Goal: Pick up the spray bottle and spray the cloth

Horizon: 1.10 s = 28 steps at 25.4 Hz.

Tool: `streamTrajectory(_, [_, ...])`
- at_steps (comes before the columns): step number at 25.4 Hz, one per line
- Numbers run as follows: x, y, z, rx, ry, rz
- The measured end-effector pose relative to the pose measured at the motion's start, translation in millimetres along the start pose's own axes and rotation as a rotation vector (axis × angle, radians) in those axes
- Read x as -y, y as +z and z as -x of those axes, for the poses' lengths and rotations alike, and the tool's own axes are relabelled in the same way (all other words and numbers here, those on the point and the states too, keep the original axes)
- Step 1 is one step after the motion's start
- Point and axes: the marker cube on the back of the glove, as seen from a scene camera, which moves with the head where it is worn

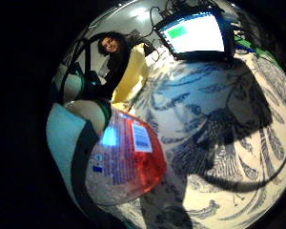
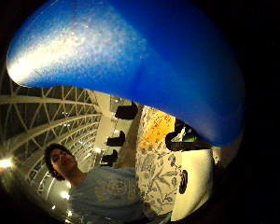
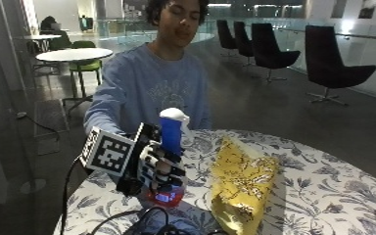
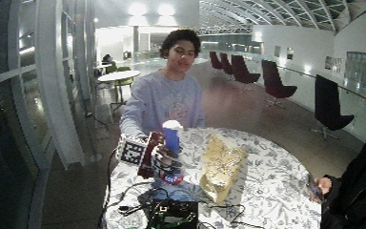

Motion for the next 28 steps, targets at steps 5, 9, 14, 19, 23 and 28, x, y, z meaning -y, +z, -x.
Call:
streamTrajectory(5, [-14,-4,33,-0.103,0.021,0.186])
streamTrajectory(9, [-24,-3,58,-0.261,0.060,0.325])
streamTrajectory(14, [-30,4,79,-0.411,0.122,0.478])
streamTrajectory(19, [-25,14,89,-0.489,0.140,0.541])
streamTrajectory(23, [-18,22,89,-0.528,0.165,0.572])
streamTrajectory(28, [-15,33,86,-0.541,0.177,0.599])
